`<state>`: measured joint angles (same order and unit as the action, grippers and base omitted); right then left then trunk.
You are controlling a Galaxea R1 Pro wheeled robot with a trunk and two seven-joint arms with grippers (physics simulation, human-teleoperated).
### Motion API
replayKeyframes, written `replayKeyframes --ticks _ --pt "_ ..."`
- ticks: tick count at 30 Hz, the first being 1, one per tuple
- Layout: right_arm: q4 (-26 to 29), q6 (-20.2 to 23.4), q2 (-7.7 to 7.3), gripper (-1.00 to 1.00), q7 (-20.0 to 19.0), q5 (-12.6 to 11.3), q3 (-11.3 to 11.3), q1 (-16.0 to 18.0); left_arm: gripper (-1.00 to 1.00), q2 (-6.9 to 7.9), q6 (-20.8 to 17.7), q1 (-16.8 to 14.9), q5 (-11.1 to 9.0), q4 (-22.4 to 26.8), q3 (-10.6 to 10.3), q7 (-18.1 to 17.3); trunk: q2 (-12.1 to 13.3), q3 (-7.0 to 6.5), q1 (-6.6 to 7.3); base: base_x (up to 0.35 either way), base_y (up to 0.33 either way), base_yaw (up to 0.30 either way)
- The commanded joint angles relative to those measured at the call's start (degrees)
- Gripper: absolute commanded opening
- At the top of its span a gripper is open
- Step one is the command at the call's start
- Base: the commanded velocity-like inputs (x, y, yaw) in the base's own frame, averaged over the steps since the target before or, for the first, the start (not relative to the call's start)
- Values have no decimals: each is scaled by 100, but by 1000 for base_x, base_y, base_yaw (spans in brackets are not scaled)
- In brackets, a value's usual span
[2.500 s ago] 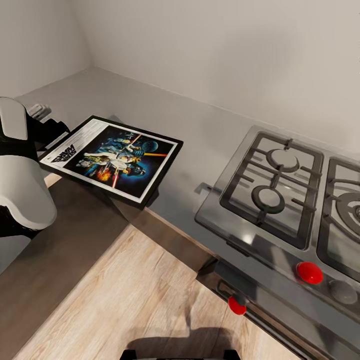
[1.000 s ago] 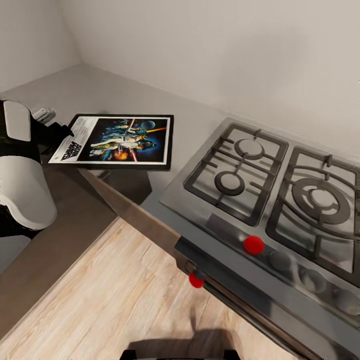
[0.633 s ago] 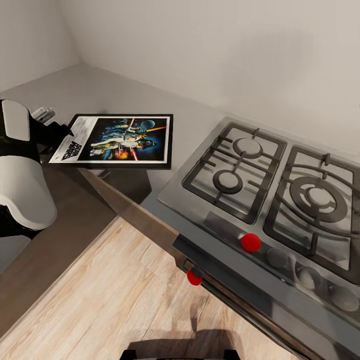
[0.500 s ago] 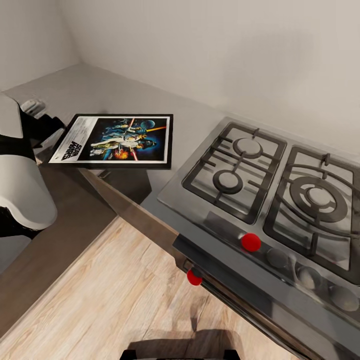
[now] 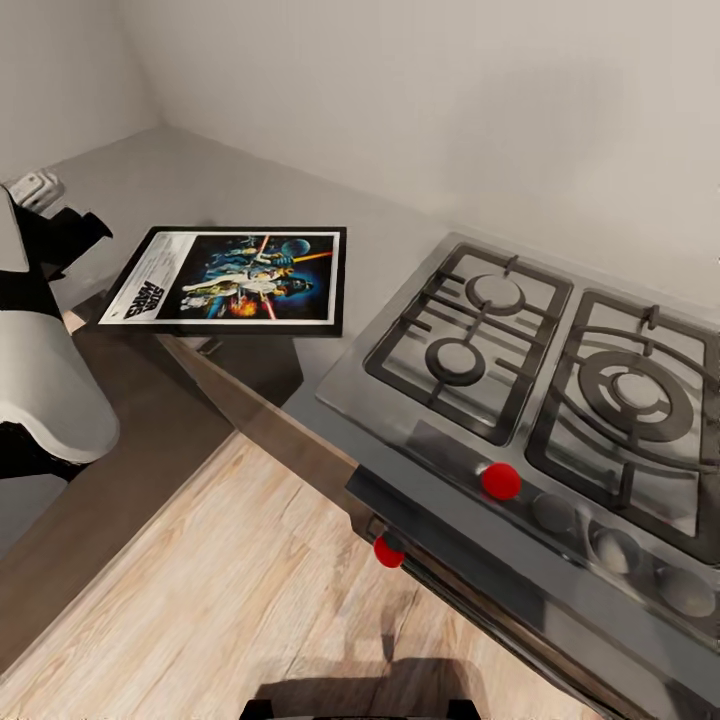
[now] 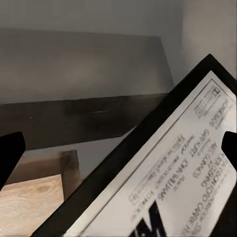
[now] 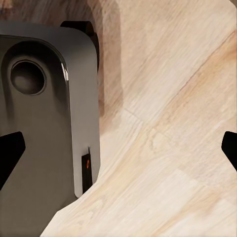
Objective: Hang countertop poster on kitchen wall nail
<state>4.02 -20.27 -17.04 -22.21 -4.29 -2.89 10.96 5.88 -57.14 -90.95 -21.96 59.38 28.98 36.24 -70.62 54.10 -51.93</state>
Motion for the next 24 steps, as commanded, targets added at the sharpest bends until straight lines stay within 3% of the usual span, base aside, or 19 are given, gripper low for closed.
replayKeyframes --ticks 1,3,7,8,11,12,16,23,24 --pt "-7 -7 -4 100 -55 -45 -27 3 100 -4 -14 74 -111 24 1 41 -2 3 1 -248 0 0" --pt "-7 -10 -7 100 -55 -45 -27 3 100 -6 -15 107 -264 45 2 37 -2 3 1 -286 0 0" --pt "-7 -11 -9 100 -55 -45 -27 3 100 -7 -16 224 -792 202 2 34 -2 3 1 -317 0 0" --pt "-7 -12 -9 100 -55 -45 -27 3 100 -7 -16 325 -1058 303 3 33 -2 3 1 -329 0 0" --pt "-7 -12 -10 100 -55 -45 -27 3 100 -7 -16 497 -1451 495 3 33 -2 3 1 -333 0 0" --pt "-7 -12 -10 100 -55 -45 -27 3 100 -8 -16 620 -1699 659 3 33 -2 3 1 -336 0 0" --pt "-7 -12 -10 100 -55 -45 -27 3 100 -8 -21 884 -2094 1062 3 29 -2 3 1 -337 0 0" --pt "-7 -12 -8 100 -55 -45 -27 3 100 -8 -24 1246 -2411 1335 1 -116 -2 3 1 -338 0 0" --pt "-7 -12 -8 100 -55 -45 -27 3 100 -8 -23 1344 -2631 1381 2 -213 -2 3 1 -339 0 0"
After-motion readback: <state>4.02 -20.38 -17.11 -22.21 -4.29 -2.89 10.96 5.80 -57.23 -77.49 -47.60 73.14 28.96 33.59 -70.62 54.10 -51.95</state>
